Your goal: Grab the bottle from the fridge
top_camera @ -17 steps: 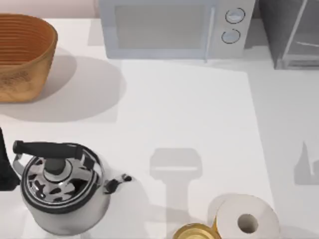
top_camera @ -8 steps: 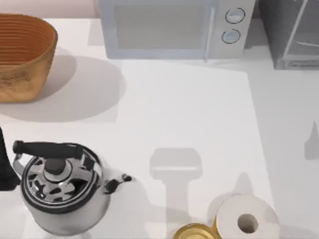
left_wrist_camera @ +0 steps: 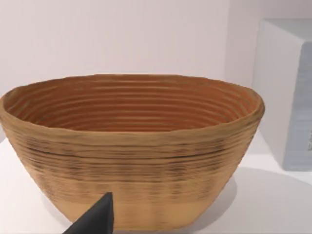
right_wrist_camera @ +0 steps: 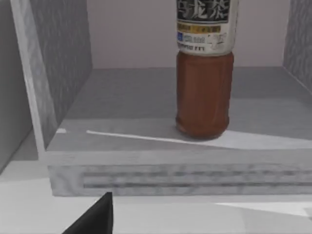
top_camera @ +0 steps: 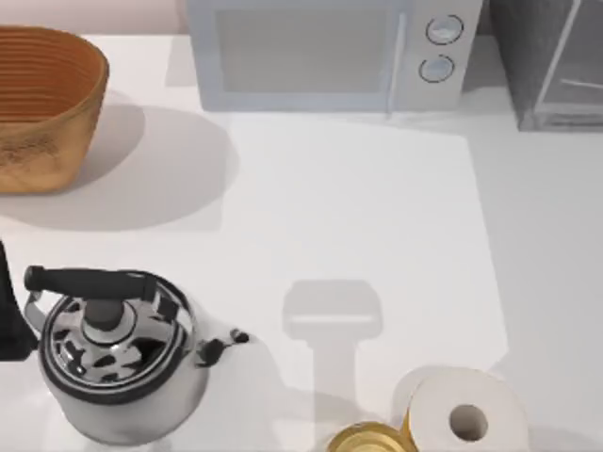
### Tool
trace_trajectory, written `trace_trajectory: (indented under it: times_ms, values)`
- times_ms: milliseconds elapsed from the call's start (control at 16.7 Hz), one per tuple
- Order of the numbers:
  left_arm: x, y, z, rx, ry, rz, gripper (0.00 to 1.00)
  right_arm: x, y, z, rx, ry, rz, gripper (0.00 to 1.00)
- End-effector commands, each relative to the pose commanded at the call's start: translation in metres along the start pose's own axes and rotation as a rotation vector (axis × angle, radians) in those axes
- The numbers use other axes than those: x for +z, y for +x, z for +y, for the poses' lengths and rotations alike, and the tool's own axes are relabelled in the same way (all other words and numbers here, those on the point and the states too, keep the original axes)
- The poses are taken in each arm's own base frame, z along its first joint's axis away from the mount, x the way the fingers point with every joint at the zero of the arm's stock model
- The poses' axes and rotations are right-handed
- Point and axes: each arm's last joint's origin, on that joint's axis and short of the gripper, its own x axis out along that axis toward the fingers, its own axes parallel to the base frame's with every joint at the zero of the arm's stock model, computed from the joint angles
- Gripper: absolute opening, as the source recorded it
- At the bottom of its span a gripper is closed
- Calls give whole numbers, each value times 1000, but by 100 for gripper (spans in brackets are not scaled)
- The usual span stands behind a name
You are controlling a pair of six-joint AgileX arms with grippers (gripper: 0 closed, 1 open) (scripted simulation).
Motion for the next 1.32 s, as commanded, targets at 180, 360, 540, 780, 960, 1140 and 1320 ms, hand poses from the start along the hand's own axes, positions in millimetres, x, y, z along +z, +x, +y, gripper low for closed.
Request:
trace_trajectory:
  times_ms: [180,360,540,780,960,1140,1320]
  values:
    - [0,0,0,0,0,0,100,-12,4,-12,3,-7,-14,100]
    - [0,0,0,0,0,0,100,-17,6,-18,5,-14,-27,100]
    - [0,0,0,0,0,0,100,-18,6,-18,5,-15,-28,100]
    - [0,0,0,0,0,0,100,-19,9,-18,10,-11,-21,100]
    - [0,0,0,0,0,0,100,-19,35,-22,13,-6,-12,100]
    - [0,0,0,0,0,0,100,-13,83,-28,10,-11,-22,100]
    - [0,0,0,0,0,0,100,0,141,-29,4,-20,-45,100]
